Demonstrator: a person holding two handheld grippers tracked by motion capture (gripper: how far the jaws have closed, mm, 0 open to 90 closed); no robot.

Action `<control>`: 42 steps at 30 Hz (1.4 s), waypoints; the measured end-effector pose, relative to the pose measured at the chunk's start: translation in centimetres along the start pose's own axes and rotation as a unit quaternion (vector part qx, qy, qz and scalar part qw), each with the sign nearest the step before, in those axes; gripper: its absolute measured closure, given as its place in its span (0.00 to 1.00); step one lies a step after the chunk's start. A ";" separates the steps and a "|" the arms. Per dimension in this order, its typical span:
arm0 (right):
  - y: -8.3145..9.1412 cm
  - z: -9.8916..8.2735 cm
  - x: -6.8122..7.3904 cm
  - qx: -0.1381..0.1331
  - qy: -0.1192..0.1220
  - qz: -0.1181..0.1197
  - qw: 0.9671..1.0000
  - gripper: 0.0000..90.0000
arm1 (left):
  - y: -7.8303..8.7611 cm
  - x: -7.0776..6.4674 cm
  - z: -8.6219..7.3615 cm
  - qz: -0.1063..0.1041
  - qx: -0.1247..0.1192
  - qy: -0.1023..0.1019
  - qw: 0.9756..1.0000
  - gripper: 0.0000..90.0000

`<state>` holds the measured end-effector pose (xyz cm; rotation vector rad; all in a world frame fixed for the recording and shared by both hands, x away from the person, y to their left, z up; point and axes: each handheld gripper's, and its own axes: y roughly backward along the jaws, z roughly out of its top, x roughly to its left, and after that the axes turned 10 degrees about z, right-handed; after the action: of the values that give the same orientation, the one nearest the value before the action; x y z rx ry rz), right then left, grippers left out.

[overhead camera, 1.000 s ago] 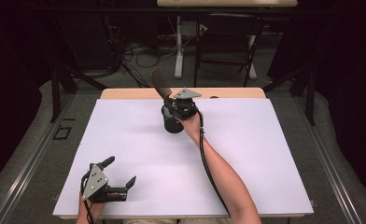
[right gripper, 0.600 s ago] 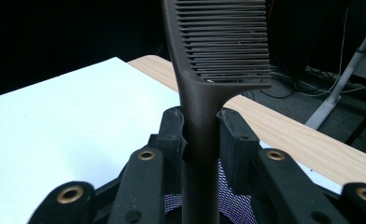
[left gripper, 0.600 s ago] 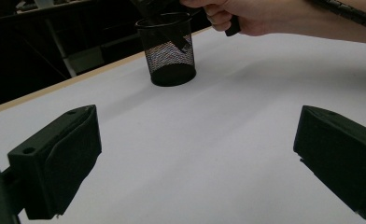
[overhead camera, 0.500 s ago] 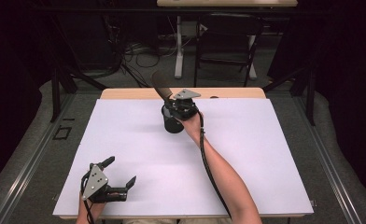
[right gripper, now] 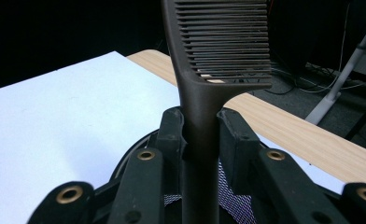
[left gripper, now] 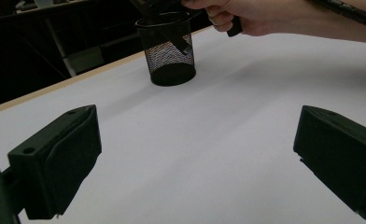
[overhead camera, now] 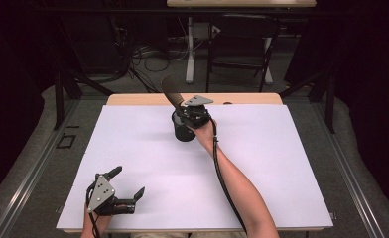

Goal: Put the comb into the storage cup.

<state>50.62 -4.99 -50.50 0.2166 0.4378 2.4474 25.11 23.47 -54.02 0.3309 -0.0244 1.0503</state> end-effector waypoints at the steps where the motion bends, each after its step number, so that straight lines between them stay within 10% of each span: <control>1: 0.0 0.0 0.0 0.001 0.001 0.000 1.000 0.80 | 0.0 0.0 0.0 0.000 0.000 0.000 1.000 0.01; 8: 0.2 -0.1 0.3 0.010 0.007 0.001 1.000 0.77 | 0.0 0.0 0.0 0.001 -0.001 0.000 1.000 0.01; 20: 2.4 0.4 0.0 0.039 -0.015 0.029 0.999 0.33 | 0.0 -0.1 0.0 0.001 0.000 -0.002 1.000 0.01; 42: 5.5 1.1 1.0 0.088 -0.012 0.092 0.992 0.08 | 0.1 -0.1 0.1 0.001 0.001 -0.004 1.000 0.01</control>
<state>47.01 -8.14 -47.45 0.3750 0.6499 2.5841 24.98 23.40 -53.96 0.3356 -0.0306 1.0519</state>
